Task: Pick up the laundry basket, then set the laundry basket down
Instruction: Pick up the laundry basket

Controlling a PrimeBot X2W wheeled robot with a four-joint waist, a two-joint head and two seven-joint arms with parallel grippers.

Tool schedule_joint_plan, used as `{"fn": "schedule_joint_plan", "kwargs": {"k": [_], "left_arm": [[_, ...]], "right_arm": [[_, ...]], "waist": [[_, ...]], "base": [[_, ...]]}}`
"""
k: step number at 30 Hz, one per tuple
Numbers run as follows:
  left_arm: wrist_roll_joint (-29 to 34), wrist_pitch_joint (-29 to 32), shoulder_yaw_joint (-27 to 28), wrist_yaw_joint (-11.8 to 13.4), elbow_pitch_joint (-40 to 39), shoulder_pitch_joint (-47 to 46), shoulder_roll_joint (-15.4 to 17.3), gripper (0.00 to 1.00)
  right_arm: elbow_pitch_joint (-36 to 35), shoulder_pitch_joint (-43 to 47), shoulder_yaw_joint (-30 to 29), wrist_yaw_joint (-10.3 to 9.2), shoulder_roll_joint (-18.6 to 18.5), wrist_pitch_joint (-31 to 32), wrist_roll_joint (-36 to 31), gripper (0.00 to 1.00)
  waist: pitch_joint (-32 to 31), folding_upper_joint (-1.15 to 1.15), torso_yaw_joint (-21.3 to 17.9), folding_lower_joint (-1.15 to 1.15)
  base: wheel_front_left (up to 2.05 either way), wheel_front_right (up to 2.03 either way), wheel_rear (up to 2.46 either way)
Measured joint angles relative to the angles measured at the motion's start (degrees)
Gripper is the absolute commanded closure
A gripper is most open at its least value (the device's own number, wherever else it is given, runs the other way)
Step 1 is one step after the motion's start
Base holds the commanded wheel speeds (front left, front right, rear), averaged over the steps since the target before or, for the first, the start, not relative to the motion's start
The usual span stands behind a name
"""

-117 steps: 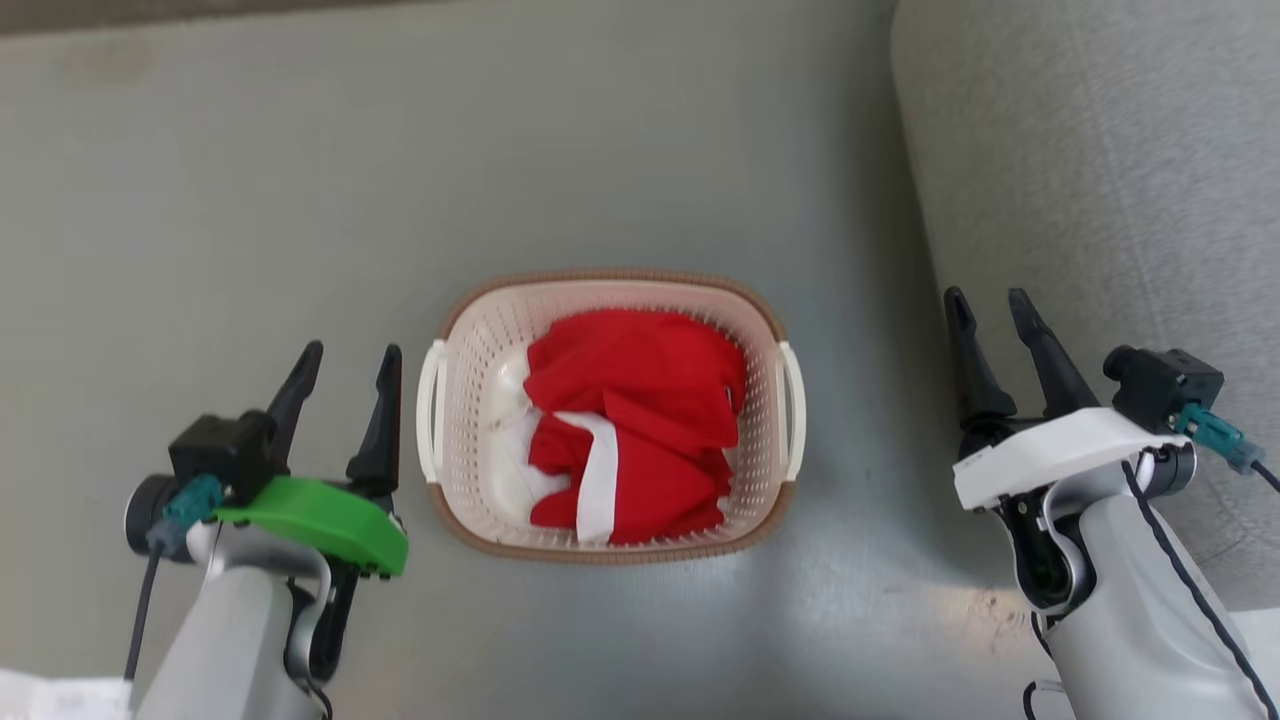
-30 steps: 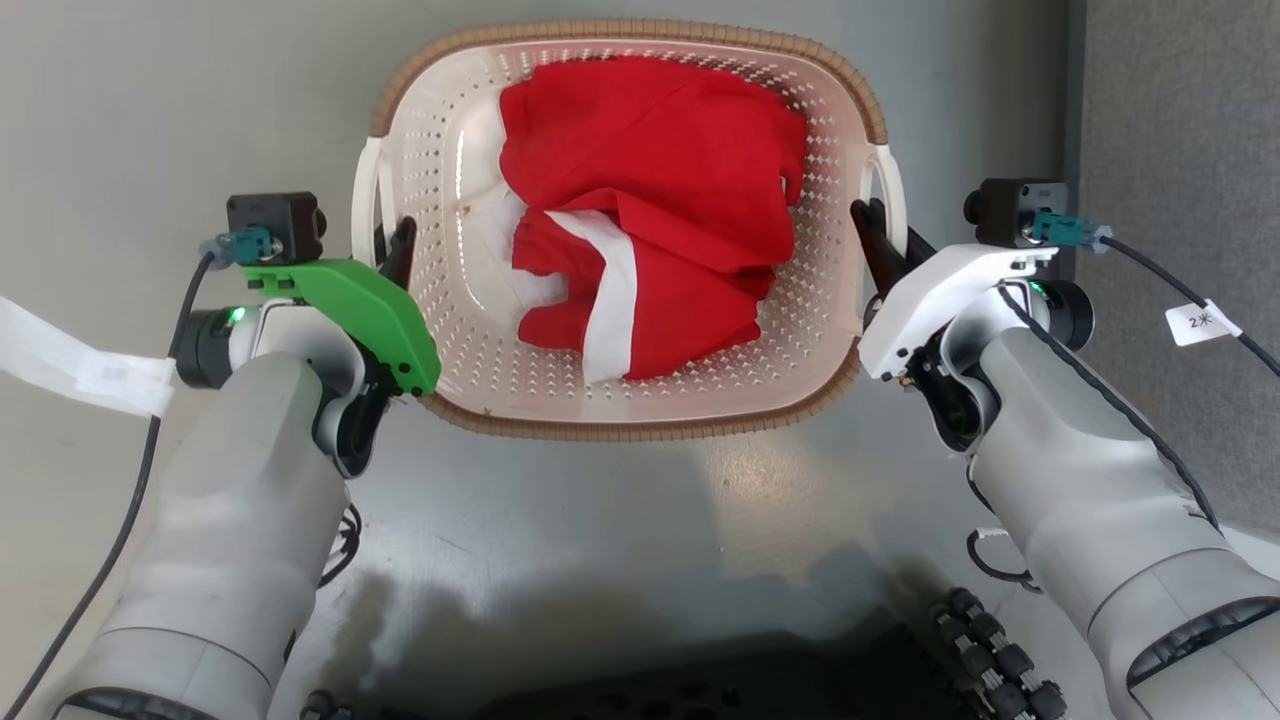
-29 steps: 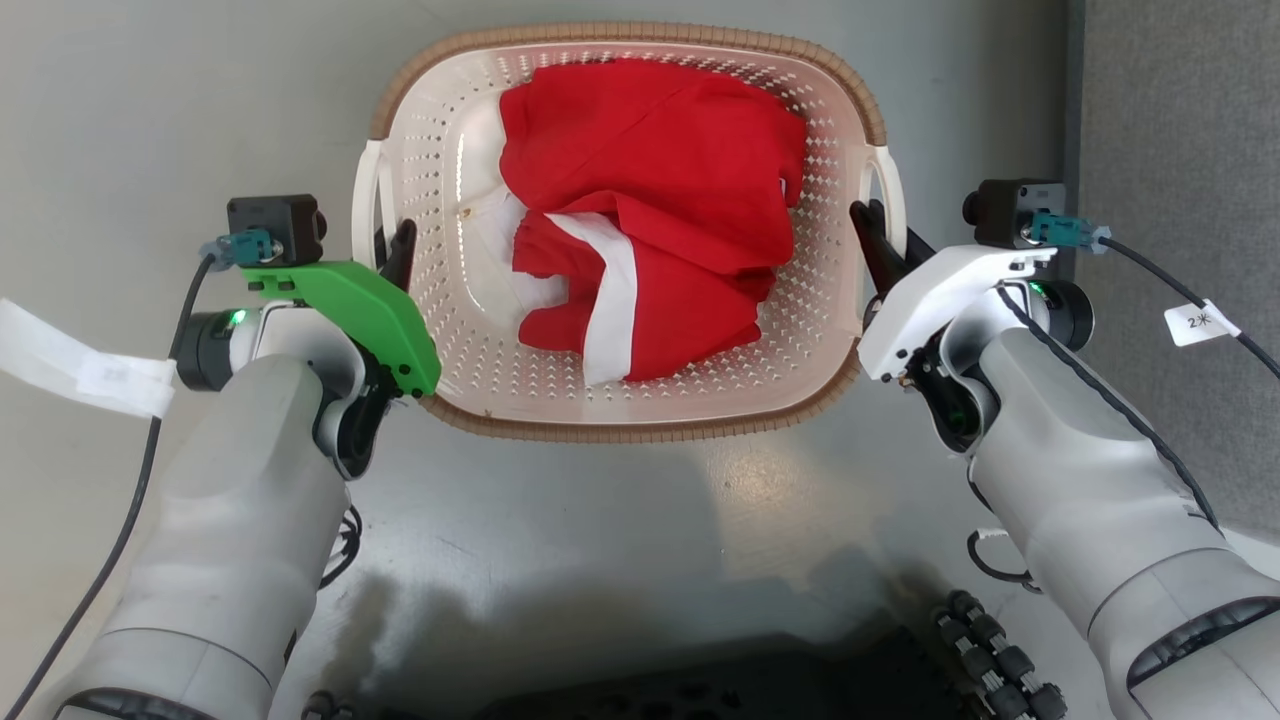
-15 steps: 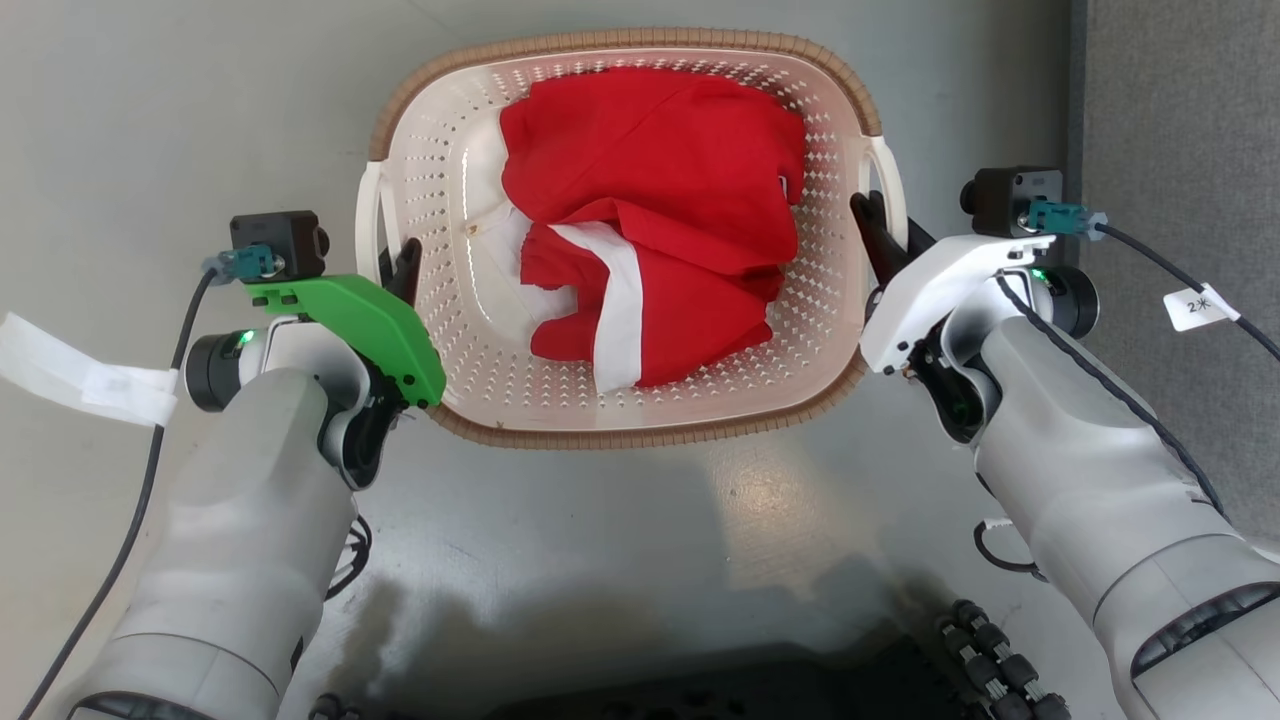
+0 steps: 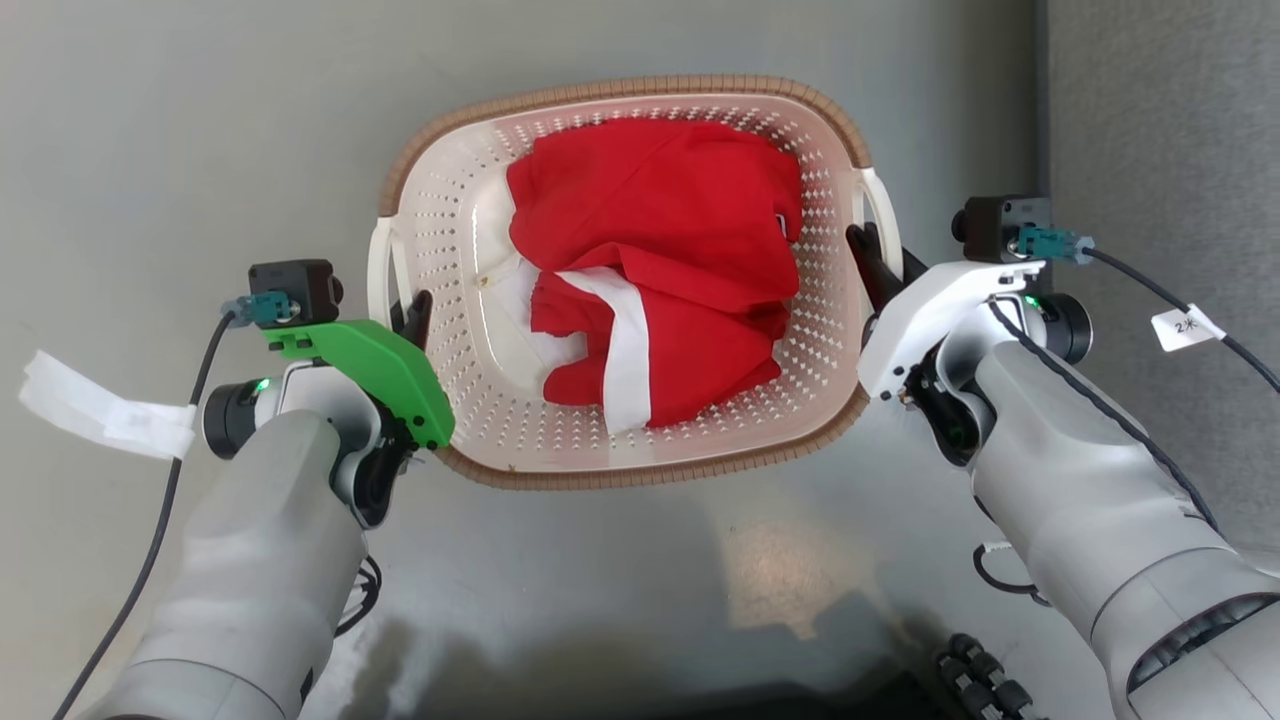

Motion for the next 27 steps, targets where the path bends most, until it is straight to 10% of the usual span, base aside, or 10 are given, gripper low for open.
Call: {"fn": "schedule_joint_plan", "kwargs": {"k": [27], "left_arm": [[-6.9,5.5,-3.1,0.0,2.6,6.4,-0.5,1.00]], "right_arm": [[3.2,5.3,5.3,0.00,0.5,5.4,5.3,1.00]], "waist": [[-15.1,0.00,-0.8,0.00]], "base": [[0.00,0.00,0.00]]}}
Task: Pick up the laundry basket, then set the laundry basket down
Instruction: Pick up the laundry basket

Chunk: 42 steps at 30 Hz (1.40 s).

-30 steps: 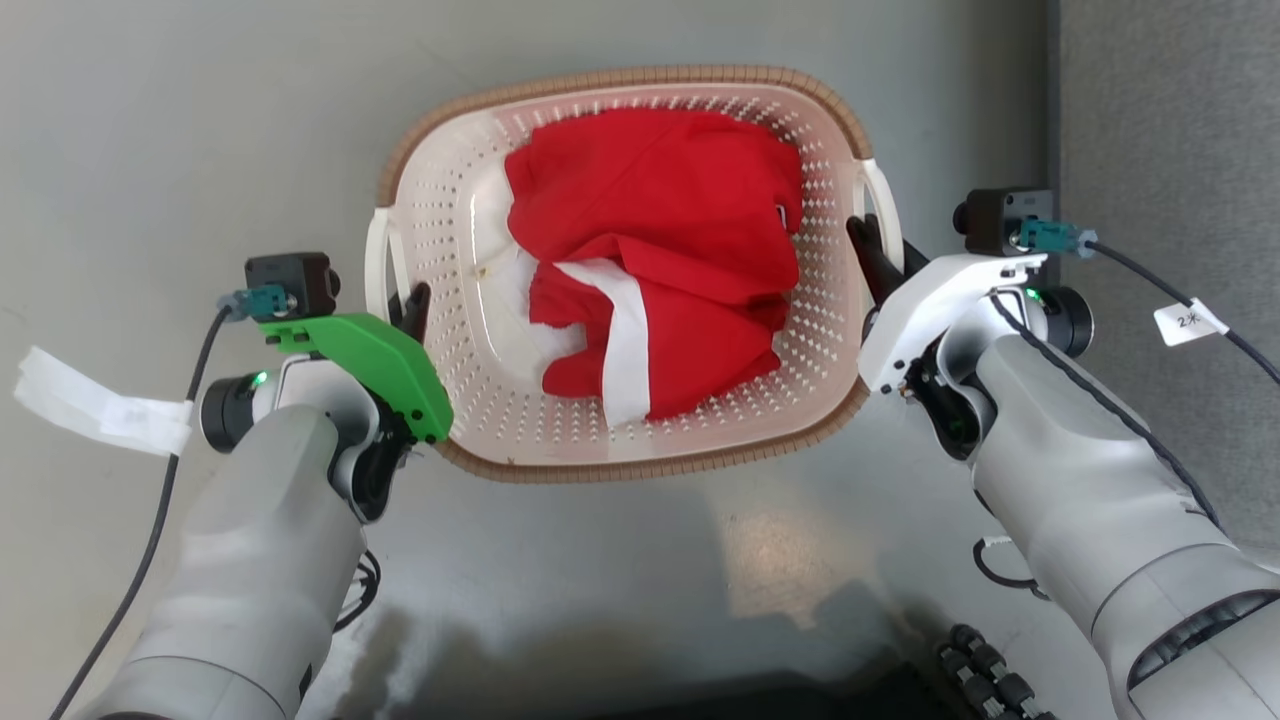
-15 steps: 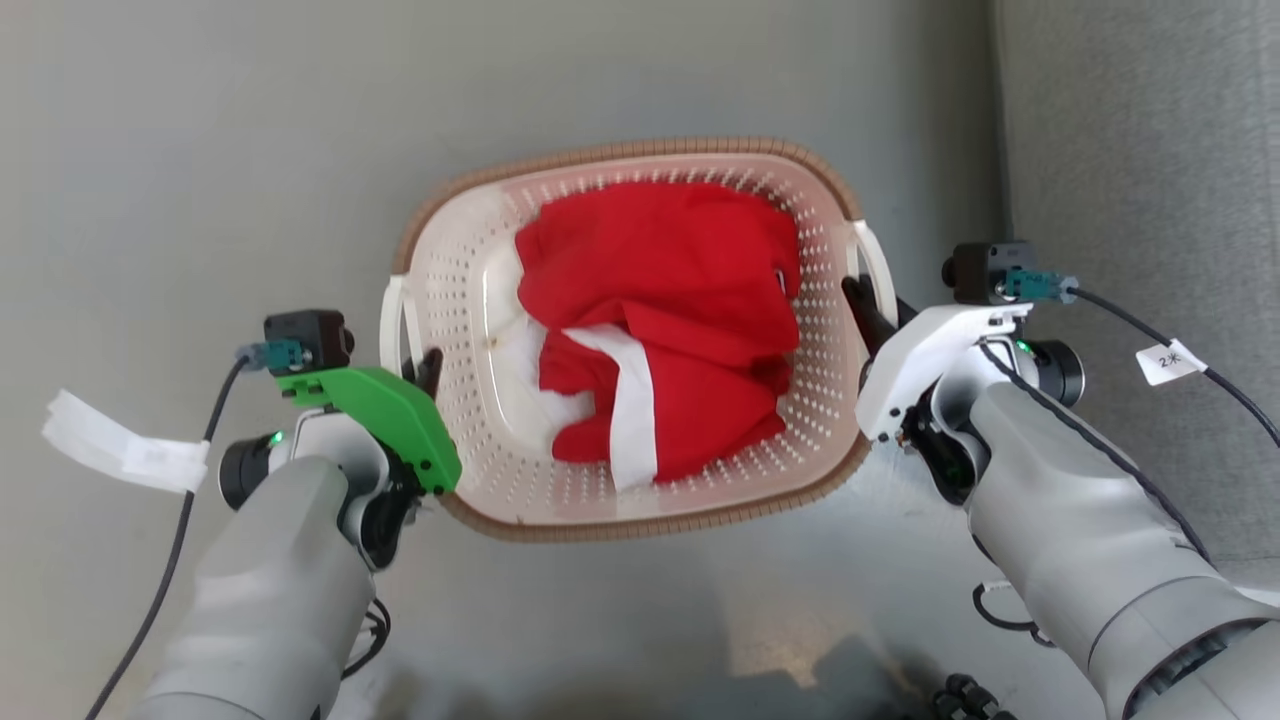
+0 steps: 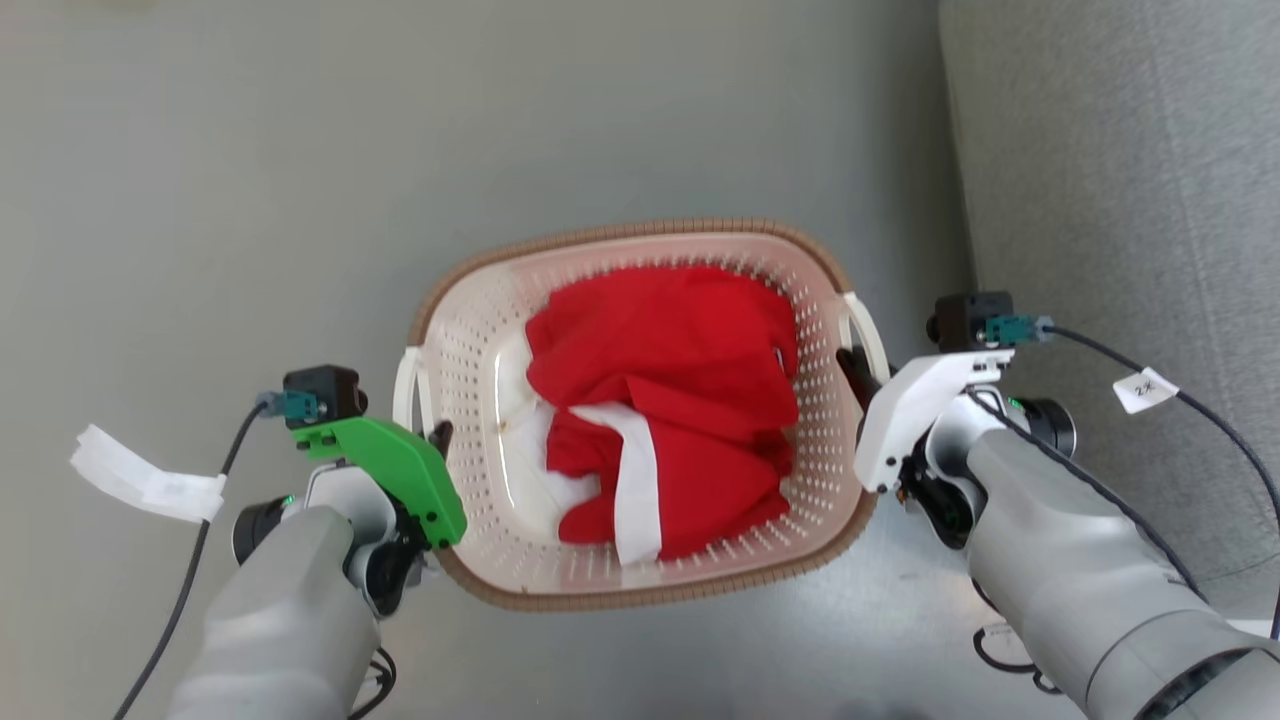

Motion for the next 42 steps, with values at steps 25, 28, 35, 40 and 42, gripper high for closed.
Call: {"fn": "schedule_joint_plan", "kwargs": {"k": [25,28,35,40,42], "left_arm": [[-5.2,8.0,-3.1,0.0,1.2,7.5,0.1,1.00],[-5.7,8.9,-3.4,0.0,1.3,8.1,0.1,1.00],[-6.8,11.2,-3.8,0.1,1.5,8.9,0.2,1.00],[-7.2,12.2,-4.1,0.1,1.5,9.0,0.3,1.00],[-7.2,12.6,-4.3,0.1,1.5,9.0,0.3,1.00]], "right_arm": [[0.4,6.0,4.7,-0.35,-0.1,11.0,5.3,1.00],[0.3,6.4,5.5,-0.41,-0.2,12.3,5.6,1.00],[0.3,6.5,6.5,-0.43,-0.3,15.4,6.4,1.00],[0.2,6.5,7.3,-0.45,-0.4,16.6,7.3,1.00],[0.1,6.5,7.4,-0.46,-0.4,17.0,7.5,1.00]], "waist": [[-15.3,0.00,-1.2,0.00],[-16.8,0.00,-1.4,0.00],[-19.3,0.00,-1.7,0.00],[-20.2,0.00,-1.8,0.00],[-20.3,0.00,-1.9,0.00]], "base": [[0.00,0.00,0.00],[0.00,0.00,0.00],[0.00,0.00,0.00],[0.00,0.00,0.00],[0.00,0.00,0.00]]}}
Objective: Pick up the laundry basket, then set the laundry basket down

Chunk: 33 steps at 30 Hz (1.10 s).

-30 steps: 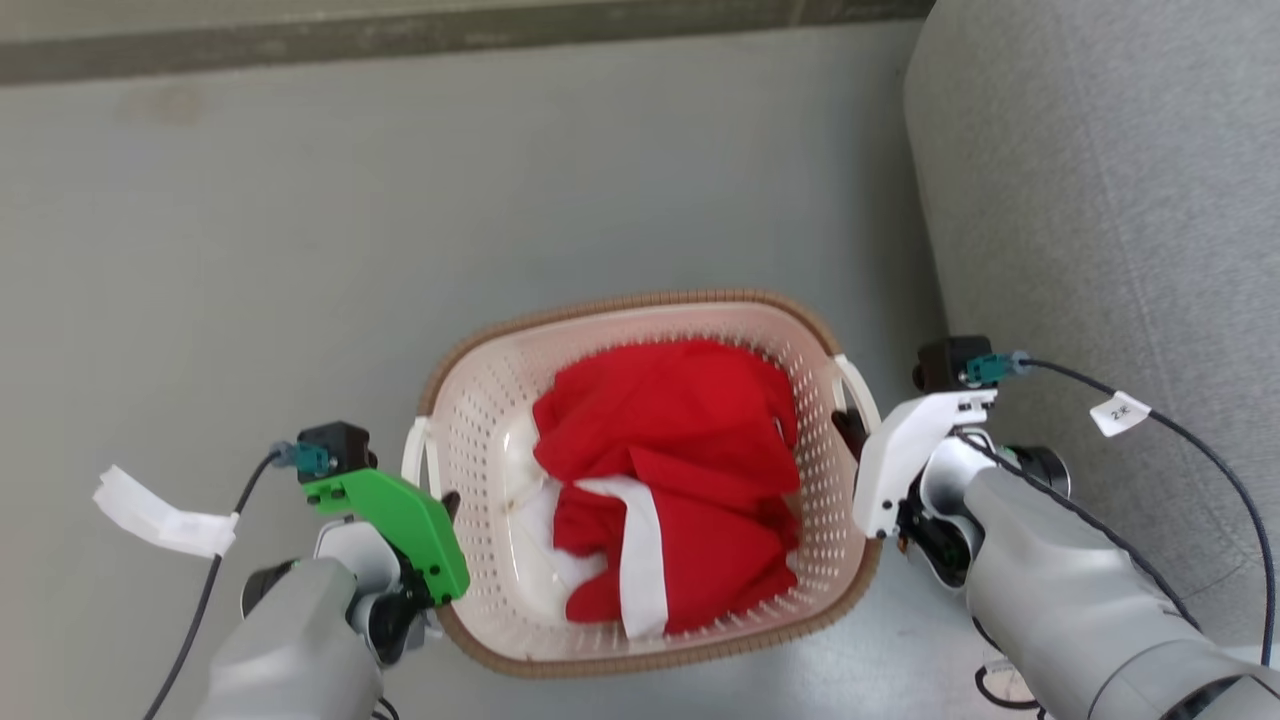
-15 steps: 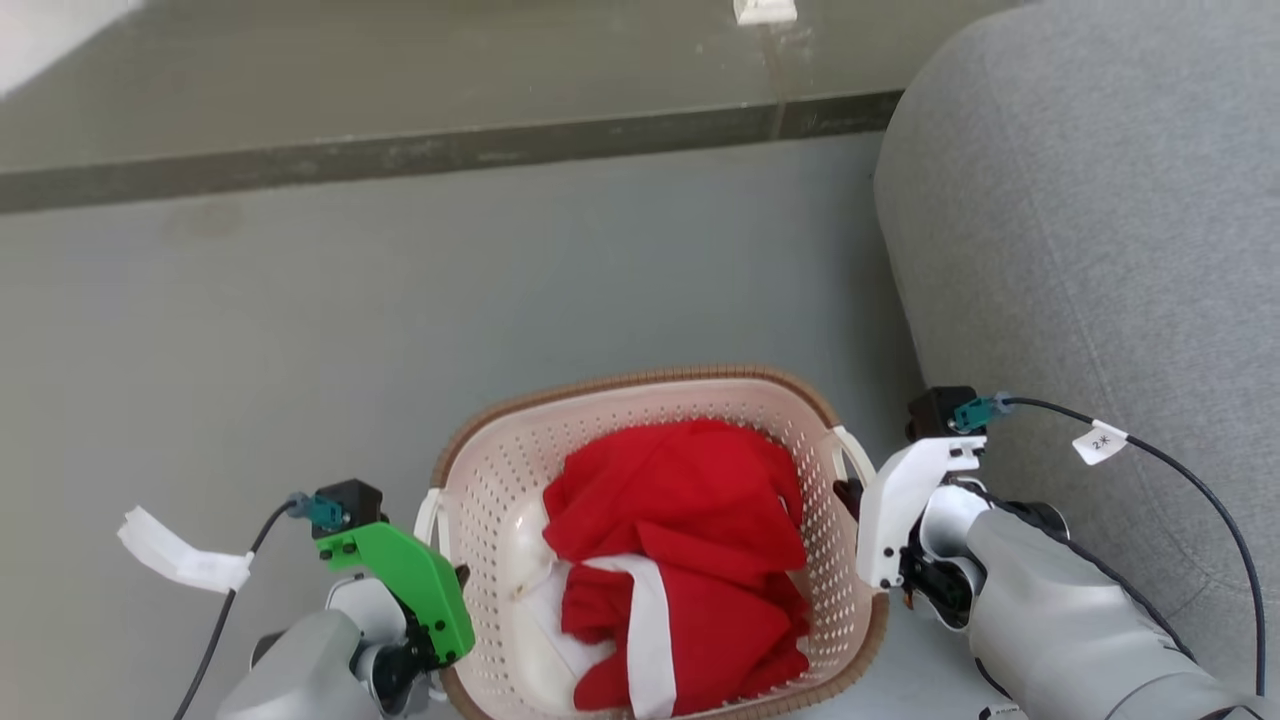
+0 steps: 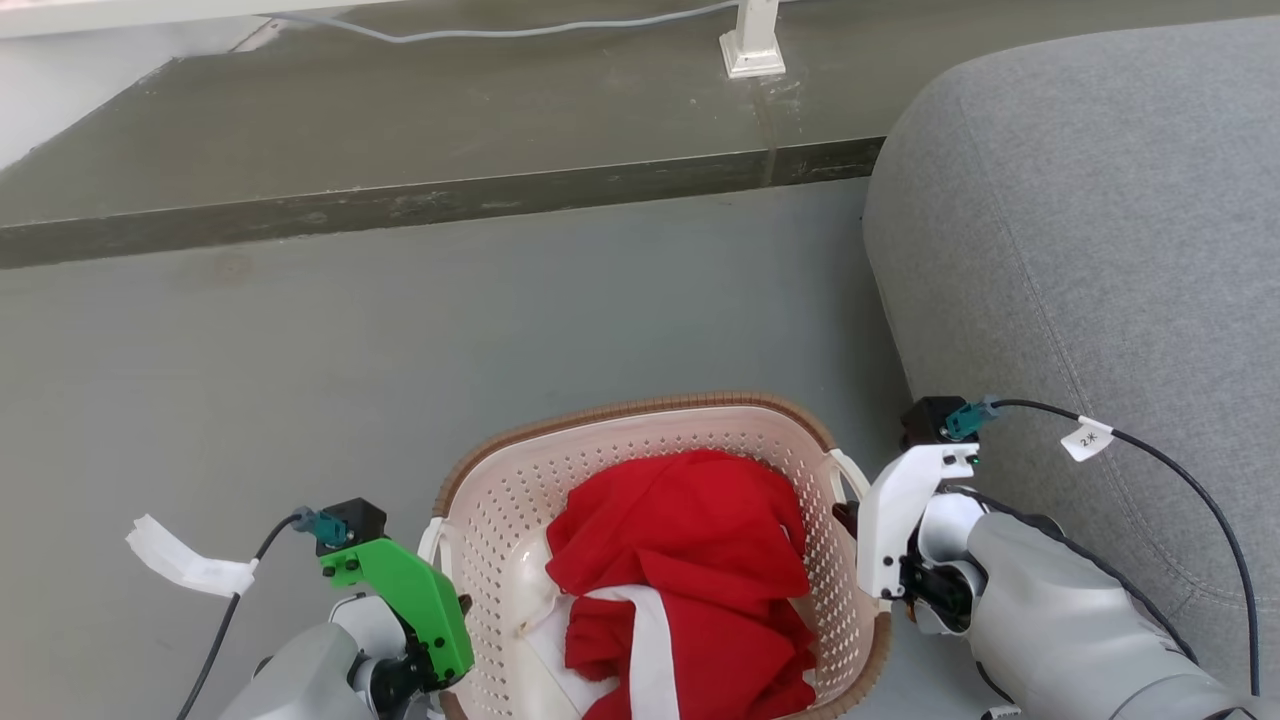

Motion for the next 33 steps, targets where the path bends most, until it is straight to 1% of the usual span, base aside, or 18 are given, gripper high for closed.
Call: {"fn": "schedule_joint_plan", "kwargs": {"k": [15,17,33], "left_arm": [[-1.4,0.6,-0.6,0.0,-0.1,0.1,0.4,1.00],[-1.4,0.8,-0.6,0.0,-0.1,0.2,0.4,1.00],[-2.5,0.8,-1.2,0.0,-0.2,0.2,0.7,1.00]], "right_arm": [[-0.6,0.0,1.4,-0.07,-0.1,0.8,1.3,1.00],[-0.6,0.0,1.6,-0.41,-0.1,0.8,1.4,1.00],[-0.9,0.0,2.7,-0.41,-0.3,0.9,2.4,1.00]], "waist": [[-0.2,0.00,0.1,0.00],[-0.1,0.00,0.1,0.00],[0.8,0.00,-0.1,0.00]], "base": [[0.00,0.00,0.00],[0.00,0.00,0.00],[0.00,0.00,0.00]]}}
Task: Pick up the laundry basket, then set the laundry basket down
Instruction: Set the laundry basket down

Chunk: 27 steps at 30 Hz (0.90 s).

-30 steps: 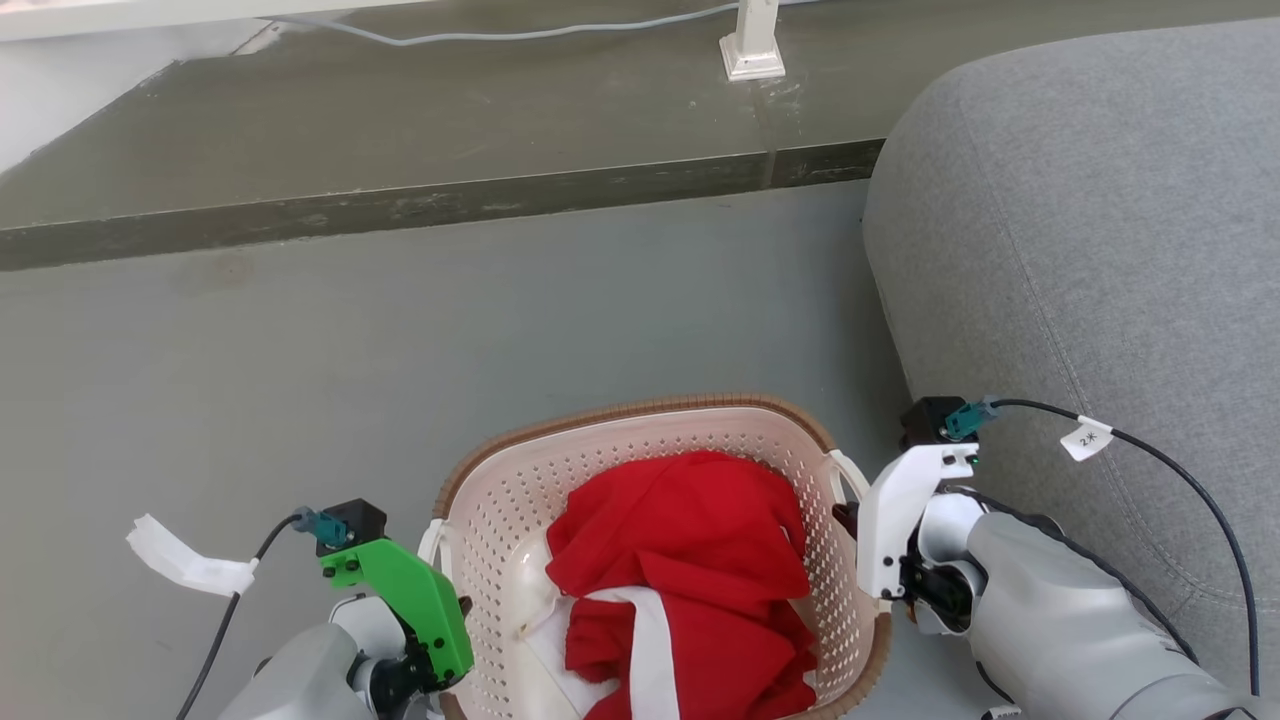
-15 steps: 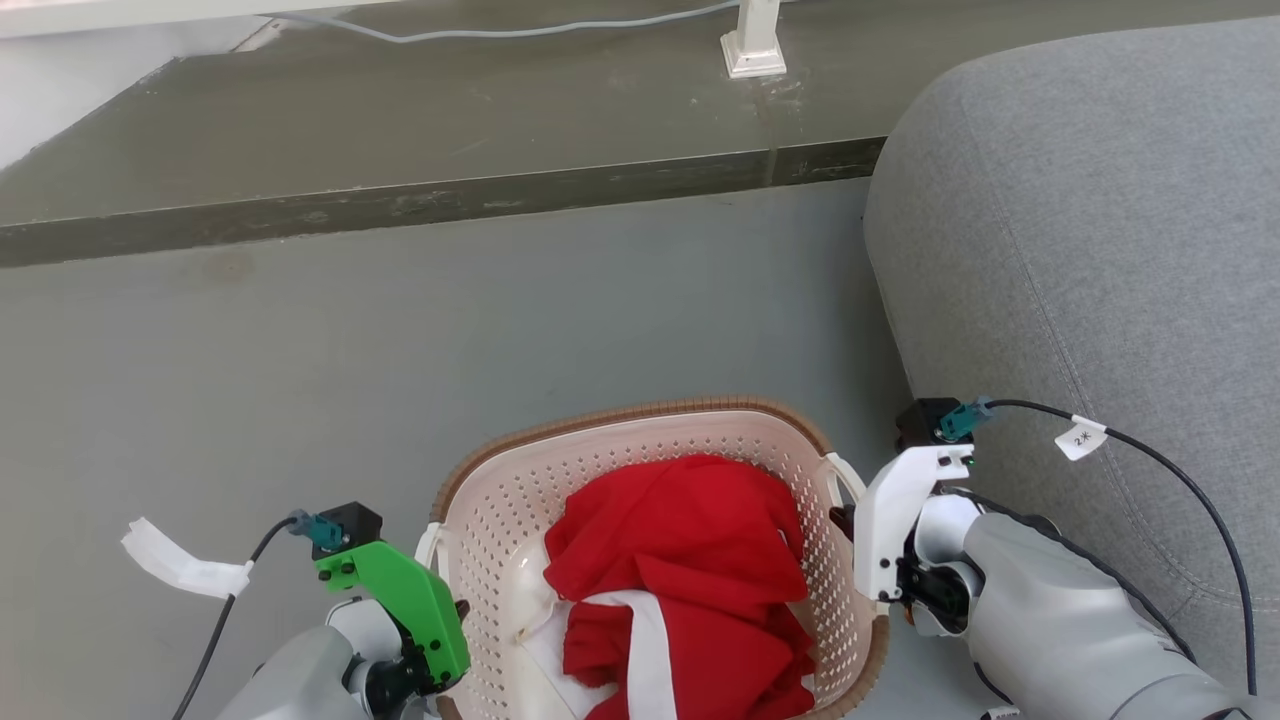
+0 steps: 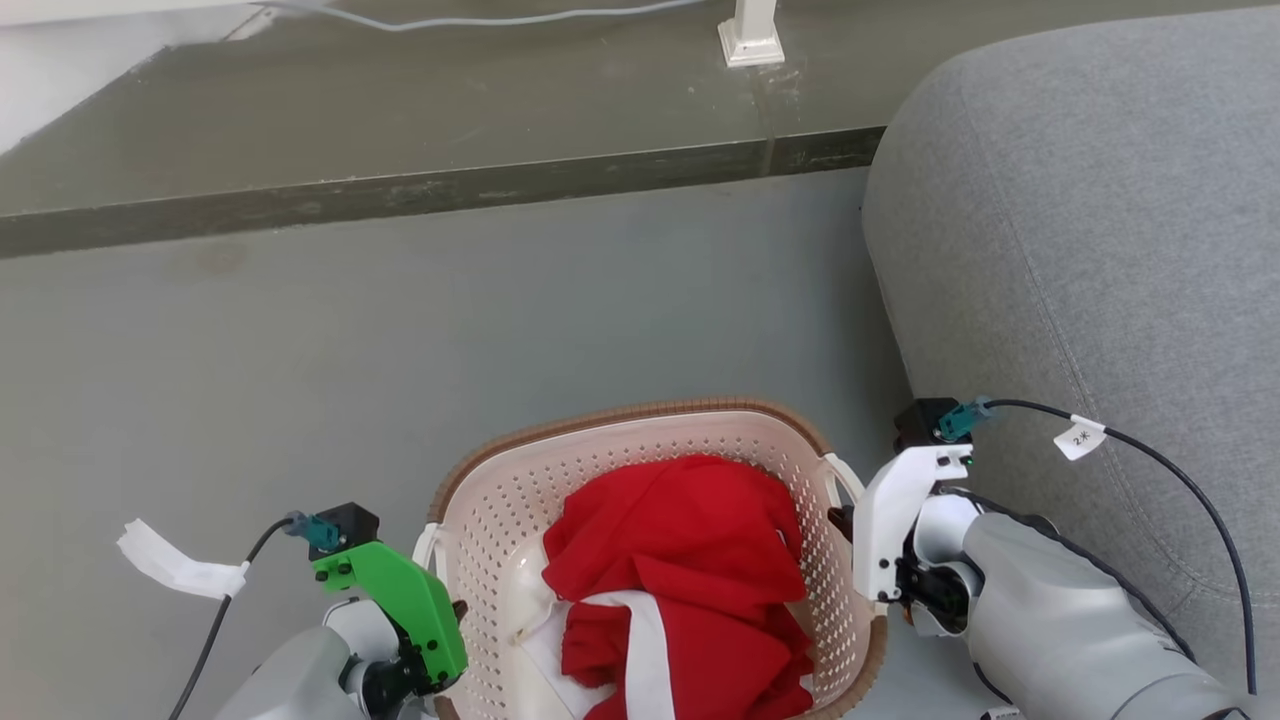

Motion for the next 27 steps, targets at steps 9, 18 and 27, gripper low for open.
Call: {"fn": "schedule_joint_plan", "kwargs": {"k": [9,18,27], "left_arm": [[0.0,-0.3,-0.4,0.0,-0.6,-0.4,0.7,1.00],[0.7,-2.1,-1.4,0.0,-1.9,-4.3,1.2,1.00],[2.7,-6.1,-1.5,0.0,-2.8,-9.4,1.7,1.00]], "right_arm": [[-0.7,-0.6,0.6,0.00,-0.4,0.0,0.6,1.00],[-1.5,-3.6,0.7,0.00,-1.5,-1.2,1.0,1.00],[-2.6,-7.7,0.3,0.01,-2.5,-4.8,1.0,1.00]], "waist": [[2.8,0.00,-0.1,0.00],[8.0,0.00,-0.2,0.00],[16.2,0.00,-0.2,0.00]], "base": [[0.00,0.00,0.00],[0.00,0.00,0.00],[0.00,0.00,0.00]]}}
